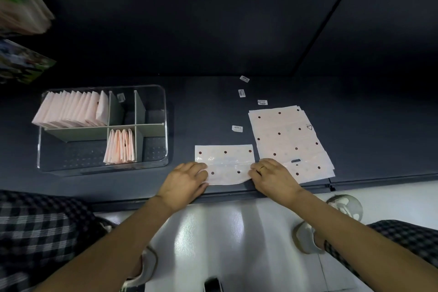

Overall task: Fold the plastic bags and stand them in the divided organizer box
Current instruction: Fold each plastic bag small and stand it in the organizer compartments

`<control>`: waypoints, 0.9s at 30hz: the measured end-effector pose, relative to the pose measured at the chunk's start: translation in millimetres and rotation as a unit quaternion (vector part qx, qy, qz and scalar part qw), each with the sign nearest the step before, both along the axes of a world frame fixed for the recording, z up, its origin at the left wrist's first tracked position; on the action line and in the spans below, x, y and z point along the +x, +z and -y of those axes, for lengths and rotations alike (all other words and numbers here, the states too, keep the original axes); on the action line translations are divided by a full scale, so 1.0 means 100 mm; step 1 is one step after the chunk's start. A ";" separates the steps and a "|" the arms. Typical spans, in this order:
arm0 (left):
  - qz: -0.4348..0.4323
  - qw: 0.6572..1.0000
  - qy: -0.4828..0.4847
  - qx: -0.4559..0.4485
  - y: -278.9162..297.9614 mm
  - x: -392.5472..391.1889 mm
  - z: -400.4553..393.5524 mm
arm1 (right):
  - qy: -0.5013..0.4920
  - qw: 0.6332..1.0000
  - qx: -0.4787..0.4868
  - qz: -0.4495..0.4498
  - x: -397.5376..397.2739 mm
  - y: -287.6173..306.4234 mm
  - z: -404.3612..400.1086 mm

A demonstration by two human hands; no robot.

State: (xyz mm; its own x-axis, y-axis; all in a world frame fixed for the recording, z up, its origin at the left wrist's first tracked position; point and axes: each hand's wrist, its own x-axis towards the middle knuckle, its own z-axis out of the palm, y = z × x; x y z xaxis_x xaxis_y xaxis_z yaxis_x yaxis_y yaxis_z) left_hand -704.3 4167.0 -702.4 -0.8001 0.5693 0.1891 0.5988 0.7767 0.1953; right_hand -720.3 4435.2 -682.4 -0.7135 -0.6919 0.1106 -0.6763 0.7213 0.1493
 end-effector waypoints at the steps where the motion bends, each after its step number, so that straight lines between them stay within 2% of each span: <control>1: 0.003 1.000 0.002 0.004 0.00 0.00 0.01 | -0.015 1.000 -0.008 0.016 0.00 0.01 0.02; 3: 0.031 0.999 0.006 0.016 -0.03 0.01 0.03 | -0.046 0.997 -0.030 0.056 -0.03 0.03 0.03; 5: 0.082 0.996 0.021 0.027 -0.04 0.02 0.05 | -0.085 0.985 -0.055 0.142 -0.05 0.05 0.01; 7: 0.123 0.991 0.044 0.041 -0.04 0.00 0.07 | -0.128 0.956 -0.114 0.239 -0.05 0.07 -0.05; 10: 0.159 0.981 0.075 0.086 -0.02 -0.04 0.06 | -0.177 0.904 -0.194 0.339 -0.07 0.06 -0.09; 13: 0.191 0.956 0.153 0.162 0.04 -0.07 0.00 | -0.207 0.847 -0.247 0.424 -0.12 0.04 -0.09; 15: 0.224 0.936 0.207 0.178 0.07 -0.11 -0.05 | -0.232 0.809 -0.276 0.464 -0.14 0.06 -0.07; 17: 0.257 0.916 0.242 0.189 0.08 -0.16 -0.07 | -0.244 0.798 -0.298 0.463 -0.16 0.08 -0.02; 21: 0.290 0.887 0.286 0.217 0.09 -0.25 -0.09 | -0.310 0.795 -0.346 0.390 -0.28 0.01 0.13; 25: 0.282 0.882 0.314 0.208 0.11 -0.30 -0.15 | -0.371 0.806 -0.277 0.367 -0.45 -0.01 0.24; 27: 0.223 0.895 0.328 0.203 0.13 -0.28 -0.18 | -0.386 0.814 -0.241 0.361 -0.52 -0.03 0.28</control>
